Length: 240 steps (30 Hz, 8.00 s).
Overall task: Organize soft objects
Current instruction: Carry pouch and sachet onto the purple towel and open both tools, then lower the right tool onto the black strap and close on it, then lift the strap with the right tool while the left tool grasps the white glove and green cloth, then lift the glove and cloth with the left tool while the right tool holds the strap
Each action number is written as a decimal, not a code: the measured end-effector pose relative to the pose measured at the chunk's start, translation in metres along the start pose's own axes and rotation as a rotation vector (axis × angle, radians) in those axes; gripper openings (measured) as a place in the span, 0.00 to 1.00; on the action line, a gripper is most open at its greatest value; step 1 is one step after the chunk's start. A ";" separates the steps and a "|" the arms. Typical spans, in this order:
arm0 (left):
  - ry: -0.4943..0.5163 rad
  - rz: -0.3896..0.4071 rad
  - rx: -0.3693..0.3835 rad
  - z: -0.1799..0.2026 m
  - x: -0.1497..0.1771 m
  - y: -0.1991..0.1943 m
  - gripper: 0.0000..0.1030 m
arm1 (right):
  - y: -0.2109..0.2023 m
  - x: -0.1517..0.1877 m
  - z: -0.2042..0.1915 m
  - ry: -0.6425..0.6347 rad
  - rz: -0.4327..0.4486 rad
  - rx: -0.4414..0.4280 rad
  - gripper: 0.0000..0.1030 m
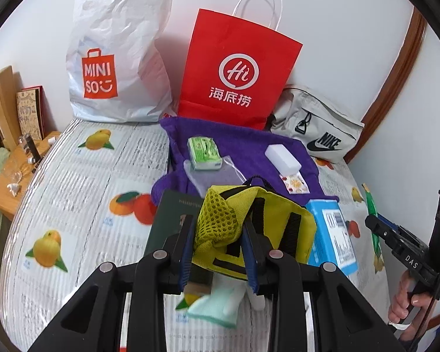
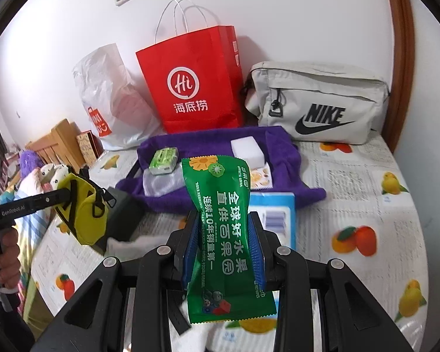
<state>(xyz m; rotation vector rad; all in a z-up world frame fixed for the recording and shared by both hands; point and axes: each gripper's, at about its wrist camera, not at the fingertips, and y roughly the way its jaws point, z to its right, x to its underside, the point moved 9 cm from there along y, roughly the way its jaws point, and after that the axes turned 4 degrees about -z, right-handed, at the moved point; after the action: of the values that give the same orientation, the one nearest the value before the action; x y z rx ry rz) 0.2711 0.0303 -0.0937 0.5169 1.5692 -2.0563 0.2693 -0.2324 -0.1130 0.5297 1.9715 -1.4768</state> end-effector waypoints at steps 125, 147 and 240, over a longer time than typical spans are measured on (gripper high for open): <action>-0.199 -0.161 0.028 -0.108 0.065 0.045 0.64 | 0.118 0.114 -0.101 -0.457 -0.352 -0.062 0.36; -0.157 -0.157 0.034 -0.097 0.075 0.032 0.64 | 0.122 0.098 -0.092 -0.277 -0.349 -0.081 0.03; 0.136 -0.105 -0.086 -0.026 0.157 0.044 0.14 | -0.012 0.207 0.010 0.120 -0.177 0.093 0.03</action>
<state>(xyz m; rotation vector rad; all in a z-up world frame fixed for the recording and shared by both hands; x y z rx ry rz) 0.1707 0.0211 -0.2246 0.5630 1.7905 -2.0568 0.1118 -0.2546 -0.2470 0.5048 2.0951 -1.6872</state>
